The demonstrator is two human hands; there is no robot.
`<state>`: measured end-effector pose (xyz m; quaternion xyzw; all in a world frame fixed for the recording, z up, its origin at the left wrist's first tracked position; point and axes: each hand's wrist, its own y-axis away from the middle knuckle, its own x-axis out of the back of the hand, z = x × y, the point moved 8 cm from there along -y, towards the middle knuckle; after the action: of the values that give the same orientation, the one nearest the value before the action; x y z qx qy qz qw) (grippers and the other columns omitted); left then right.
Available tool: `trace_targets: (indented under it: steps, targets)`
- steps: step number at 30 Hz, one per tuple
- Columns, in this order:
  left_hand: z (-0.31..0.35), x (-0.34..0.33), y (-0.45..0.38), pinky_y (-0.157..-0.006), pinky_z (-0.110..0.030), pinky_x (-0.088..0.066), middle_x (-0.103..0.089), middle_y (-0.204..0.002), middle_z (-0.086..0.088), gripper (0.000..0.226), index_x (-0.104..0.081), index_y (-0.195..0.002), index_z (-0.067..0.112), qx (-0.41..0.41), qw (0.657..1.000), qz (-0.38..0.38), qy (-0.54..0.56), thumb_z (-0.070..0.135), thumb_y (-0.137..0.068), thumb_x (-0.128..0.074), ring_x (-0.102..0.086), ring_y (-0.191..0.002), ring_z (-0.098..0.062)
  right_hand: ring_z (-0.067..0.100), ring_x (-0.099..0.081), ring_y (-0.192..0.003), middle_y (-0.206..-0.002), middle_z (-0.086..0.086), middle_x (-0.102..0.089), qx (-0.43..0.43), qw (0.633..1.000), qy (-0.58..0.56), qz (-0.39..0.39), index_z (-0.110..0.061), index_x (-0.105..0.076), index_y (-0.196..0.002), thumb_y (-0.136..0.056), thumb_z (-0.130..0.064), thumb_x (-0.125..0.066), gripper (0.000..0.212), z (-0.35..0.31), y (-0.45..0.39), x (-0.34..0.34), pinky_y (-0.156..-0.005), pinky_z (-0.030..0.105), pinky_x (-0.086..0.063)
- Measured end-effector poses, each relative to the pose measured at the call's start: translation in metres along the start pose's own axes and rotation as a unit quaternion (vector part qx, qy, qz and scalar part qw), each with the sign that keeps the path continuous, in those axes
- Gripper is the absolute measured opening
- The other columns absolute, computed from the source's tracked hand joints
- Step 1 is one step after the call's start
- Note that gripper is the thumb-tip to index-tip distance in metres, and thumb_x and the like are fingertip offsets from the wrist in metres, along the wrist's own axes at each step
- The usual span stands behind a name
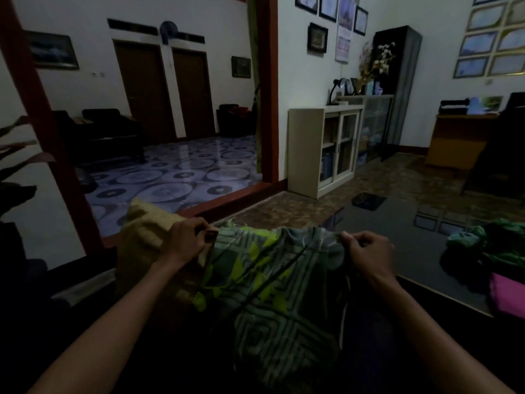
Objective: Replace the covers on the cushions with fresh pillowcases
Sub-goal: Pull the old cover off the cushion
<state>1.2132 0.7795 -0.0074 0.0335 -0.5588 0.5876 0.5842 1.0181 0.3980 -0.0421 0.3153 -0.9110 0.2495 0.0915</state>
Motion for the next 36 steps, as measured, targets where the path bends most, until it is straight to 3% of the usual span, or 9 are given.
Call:
trace_targets:
  steps: [7,10,12,15,19,23,27,30,36]
  targets:
    - [0.004,0.000,0.003,-0.069,-0.028,-0.044,-0.075,-0.090,-0.009,0.014,-0.076,-0.089,0.013,0.015,1.000,-0.019,-0.004,0.002,-0.083,-0.070,-0.068,-0.083,-0.028,0.018,-0.071,-0.082,-0.082,-0.008,-0.074,-0.074,0.996,0.045,0.008,-0.034,-0.070,-0.068,-0.087,-0.045,-0.074,0.023,0.046,0.015,0.019,-0.079,0.047,-0.060]
    - [0.008,-0.001,0.004,-0.067,-0.028,-0.043,-0.075,-0.087,-0.010,0.012,-0.075,-0.087,0.012,0.005,1.000,-0.028,-0.004,0.002,-0.081,-0.072,-0.068,-0.080,-0.030,0.009,-0.070,-0.086,-0.093,-0.007,-0.074,0.002,0.999,-0.030,-0.037,-0.034,-0.074,-0.088,-0.088,-0.041,-0.076,0.007,0.014,0.018,0.005,-0.079,0.035,-0.059]
    - [0.008,0.001,0.003,-0.067,-0.027,-0.041,-0.074,-0.086,-0.010,0.012,-0.074,-0.086,0.012,0.006,1.000,-0.022,-0.002,0.001,-0.081,-0.072,-0.068,-0.079,-0.029,0.000,-0.069,-0.083,-0.093,-0.010,-0.074,0.031,0.996,-0.032,-0.072,-0.028,-0.077,-0.098,-0.086,-0.038,-0.079,0.016,-0.003,0.022,-0.006,-0.072,0.023,-0.057]
    - [0.002,0.004,0.001,-0.068,-0.029,-0.043,-0.074,-0.086,-0.010,0.017,-0.074,-0.083,0.013,0.030,0.999,-0.004,-0.013,-0.003,-0.080,-0.069,-0.067,-0.080,-0.030,-0.008,-0.065,-0.070,-0.080,-0.013,-0.075,0.061,0.996,0.039,-0.054,-0.030,-0.078,-0.083,-0.086,-0.023,-0.080,0.008,-0.005,0.015,-0.001,-0.062,0.011,-0.052]
    - [-0.009,0.011,-0.003,-0.072,-0.036,-0.050,-0.074,-0.088,-0.013,0.020,-0.075,-0.083,0.015,0.081,0.996,0.022,-0.020,-0.002,-0.083,-0.065,-0.067,-0.082,-0.034,0.007,-0.069,-0.067,-0.068,-0.017,-0.069,0.069,0.988,0.133,-0.025,-0.044,-0.065,-0.065,-0.080,-0.022,-0.085,0.033,0.017,0.002,0.030,-0.073,0.038,-0.060]
    - [-0.002,0.001,-0.004,-0.070,-0.040,-0.054,-0.073,-0.087,-0.011,0.024,-0.069,-0.079,0.026,0.101,0.995,0.018,-0.013,0.003,-0.084,-0.064,-0.066,-0.081,-0.033,0.015,-0.071,-0.073,-0.075,-0.012,-0.075,0.019,0.983,0.183,-0.020,-0.044,-0.064,-0.061,-0.080,-0.034,-0.083,0.028,0.038,0.010,0.041,-0.077,0.042,-0.059]
    - [0.001,-0.003,-0.002,-0.064,-0.034,-0.047,-0.068,-0.081,-0.009,0.015,-0.071,-0.087,0.018,0.108,0.994,0.001,-0.014,0.005,-0.084,-0.064,-0.058,-0.072,-0.027,0.010,-0.069,-0.077,-0.085,-0.011,-0.074,0.070,0.986,0.148,-0.013,-0.037,-0.076,-0.083,-0.082,-0.038,-0.080,0.004,0.022,0.012,0.032,-0.078,0.038,-0.059]
    - [0.007,-0.001,-0.001,-0.059,-0.030,-0.040,-0.067,-0.080,-0.009,0.010,-0.070,-0.089,0.019,0.088,0.996,-0.016,-0.019,0.009,-0.087,-0.067,-0.053,-0.067,-0.022,0.010,-0.065,-0.088,-0.100,-0.010,-0.069,0.118,0.984,0.126,-0.054,-0.030,-0.076,-0.110,-0.083,-0.044,-0.080,0.030,-0.004,0.014,0.002,-0.079,0.036,-0.054]
    - [0.007,0.003,0.000,-0.062,-0.031,-0.041,-0.068,-0.083,-0.008,0.017,-0.068,-0.085,0.024,0.130,0.990,0.014,-0.051,0.008,-0.086,-0.062,-0.059,-0.075,-0.027,-0.001,-0.069,-0.069,-0.080,-0.009,-0.077,0.088,0.987,0.115,-0.068,-0.021,-0.082,-0.082,-0.078,-0.002,-0.080,0.019,-0.011,0.009,-0.015,-0.078,0.030,-0.062]
